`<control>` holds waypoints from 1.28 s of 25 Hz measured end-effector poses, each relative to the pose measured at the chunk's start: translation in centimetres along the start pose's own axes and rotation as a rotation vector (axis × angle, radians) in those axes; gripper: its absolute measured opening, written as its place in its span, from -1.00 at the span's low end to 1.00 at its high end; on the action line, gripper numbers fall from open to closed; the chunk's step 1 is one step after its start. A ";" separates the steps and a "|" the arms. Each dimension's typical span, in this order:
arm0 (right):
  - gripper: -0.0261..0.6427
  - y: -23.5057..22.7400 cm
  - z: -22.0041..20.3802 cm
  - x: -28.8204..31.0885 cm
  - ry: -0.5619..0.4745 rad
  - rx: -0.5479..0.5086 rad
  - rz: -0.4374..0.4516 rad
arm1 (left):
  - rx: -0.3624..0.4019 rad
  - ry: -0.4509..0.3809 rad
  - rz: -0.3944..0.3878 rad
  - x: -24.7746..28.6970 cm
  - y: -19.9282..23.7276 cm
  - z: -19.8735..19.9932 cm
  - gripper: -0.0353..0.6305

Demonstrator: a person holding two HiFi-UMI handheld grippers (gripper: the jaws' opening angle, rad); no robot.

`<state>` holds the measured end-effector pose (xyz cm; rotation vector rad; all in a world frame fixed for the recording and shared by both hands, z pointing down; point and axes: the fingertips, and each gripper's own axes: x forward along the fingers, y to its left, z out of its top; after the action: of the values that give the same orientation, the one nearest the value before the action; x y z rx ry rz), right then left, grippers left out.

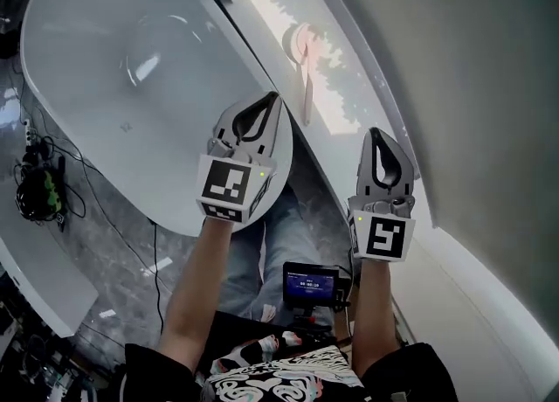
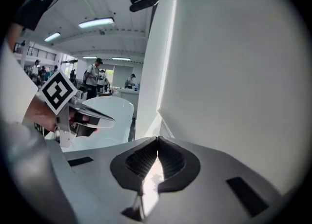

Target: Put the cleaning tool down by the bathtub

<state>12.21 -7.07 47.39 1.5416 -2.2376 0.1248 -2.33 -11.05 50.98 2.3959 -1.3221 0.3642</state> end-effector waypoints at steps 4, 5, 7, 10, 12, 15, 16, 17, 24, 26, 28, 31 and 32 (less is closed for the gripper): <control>-0.84 -1.0 5.2 -4.0 -0.075 0.002 -0.039 | 0.075 -0.086 0.008 -5.4 -1.8 5.4 -0.84; -0.84 -1.3 6.5 -5.0 -0.098 0.010 -0.049 | 0.089 -0.106 0.009 -6.7 -2.2 6.6 -0.84; -0.84 -1.6 9.3 -6.9 -0.146 0.037 -0.073 | 0.107 -0.175 0.008 -9.0 -3.1 9.7 -0.84; -0.84 -1.3 12.5 -9.7 -0.159 0.014 -0.068 | 0.130 -0.253 0.009 -12.6 -4.2 14.5 -0.84; -0.84 -1.1 15.4 -10.9 -0.202 0.054 -0.089 | 0.147 -0.278 0.020 -14.5 -4.5 17.1 -0.84; -0.84 -0.8 17.7 -12.6 -0.199 0.051 -0.087 | 0.137 -0.315 0.041 -17.0 -4.6 20.6 -0.84; -0.84 -0.8 18.0 -13.2 -0.180 0.034 -0.079 | 0.134 -0.326 0.048 -17.9 -4.6 21.6 -0.84; -0.84 -0.8 18.3 -13.7 -0.169 0.025 -0.074 | 0.133 -0.337 0.053 -18.6 -4.5 22.6 -0.84; -0.84 -0.5 22.8 -16.1 -0.248 0.111 -0.038 | 0.194 -0.365 0.075 -23.4 -4.3 26.5 -0.84; -0.84 -0.6 23.9 -16.7 -0.262 0.122 -0.044 | 0.227 -0.349 0.084 -24.5 -4.4 26.9 -0.84; -0.85 -1.0 24.8 -17.1 -0.278 0.132 -0.053 | 0.242 -0.351 0.093 -25.3 -4.7 27.5 -0.84; -0.84 -1.4 26.0 -17.6 -0.306 0.126 -0.064 | 0.254 -0.352 0.099 -25.6 -4.9 28.0 -0.84; -0.85 -1.4 26.2 -17.8 -0.311 0.122 -0.065 | 0.257 -0.356 0.098 -25.7 -5.0 28.1 -0.84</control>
<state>11.28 -0.04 16.51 1.8035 -2.4503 0.0015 -10.29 -1.78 14.56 2.7086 -1.6374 0.1425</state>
